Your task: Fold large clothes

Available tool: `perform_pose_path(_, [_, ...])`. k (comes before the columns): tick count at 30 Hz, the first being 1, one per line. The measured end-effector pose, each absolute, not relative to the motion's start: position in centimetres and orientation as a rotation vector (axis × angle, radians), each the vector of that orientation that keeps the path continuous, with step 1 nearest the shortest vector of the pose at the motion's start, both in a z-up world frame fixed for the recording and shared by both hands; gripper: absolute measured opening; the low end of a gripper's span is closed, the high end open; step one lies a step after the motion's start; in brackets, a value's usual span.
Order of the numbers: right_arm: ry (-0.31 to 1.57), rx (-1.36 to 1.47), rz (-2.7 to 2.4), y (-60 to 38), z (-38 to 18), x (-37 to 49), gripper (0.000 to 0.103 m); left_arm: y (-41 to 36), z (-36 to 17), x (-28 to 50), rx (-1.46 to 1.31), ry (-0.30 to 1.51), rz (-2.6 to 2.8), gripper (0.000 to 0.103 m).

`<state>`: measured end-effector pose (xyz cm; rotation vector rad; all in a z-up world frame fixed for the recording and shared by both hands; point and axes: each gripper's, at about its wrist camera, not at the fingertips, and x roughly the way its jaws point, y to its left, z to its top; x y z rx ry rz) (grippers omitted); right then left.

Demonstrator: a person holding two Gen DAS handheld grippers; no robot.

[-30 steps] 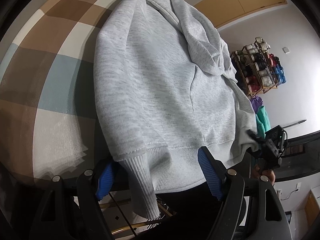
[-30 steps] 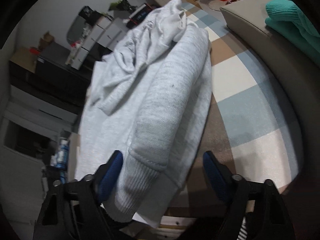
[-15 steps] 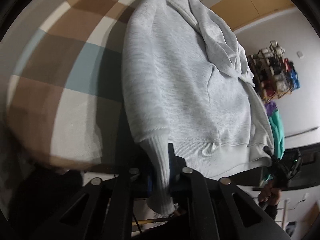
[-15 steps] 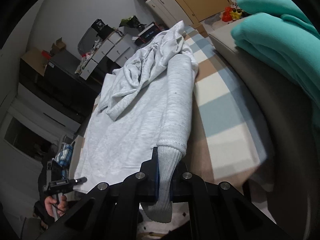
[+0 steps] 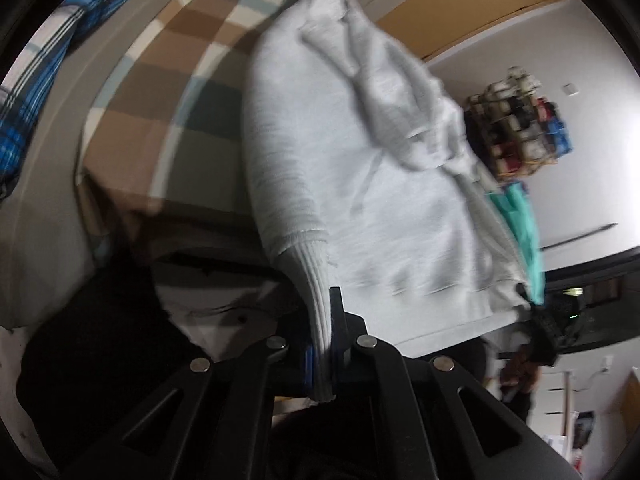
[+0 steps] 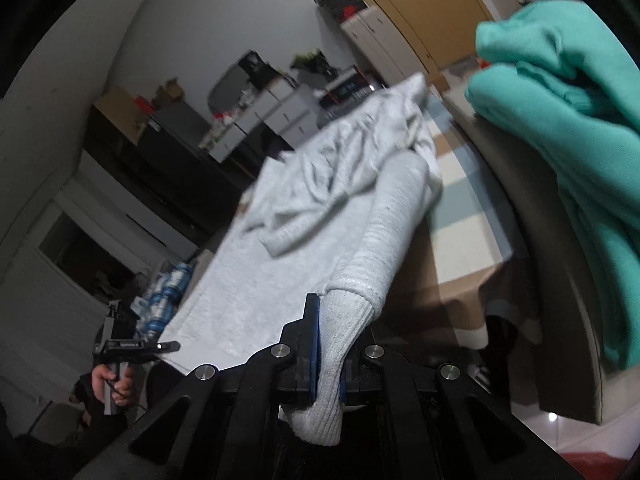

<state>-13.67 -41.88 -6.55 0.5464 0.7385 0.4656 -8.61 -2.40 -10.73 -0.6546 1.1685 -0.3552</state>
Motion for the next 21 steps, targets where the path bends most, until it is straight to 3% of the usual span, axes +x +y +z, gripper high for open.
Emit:
perform_pose_path(5, [0.624,0.569,0.494,-42.7,-3.4,-11.1,0.006,-1.9,-6.9,-3.8,-0.639,1.096,-0.408,0.001])
perform_pose_path(12, [0.541,0.53,0.448,-41.8,3.9,1.1,0.006,-1.8,-2.5,10.2,-0.636,1.035,-0.394,0.001])
perform_pose_path(16, [0.576,0.523,0.354,-41.2,7.0,10.8,0.006,-1.6,0.4,19.3,-0.64,0.995,-0.321,0.001])
perform_pose_path(21, [0.695,0.564,0.19,-41.9,5.5,23.0,0.006,-2.0,0.5,28.9,-0.65,1.038,-0.249,0.001])
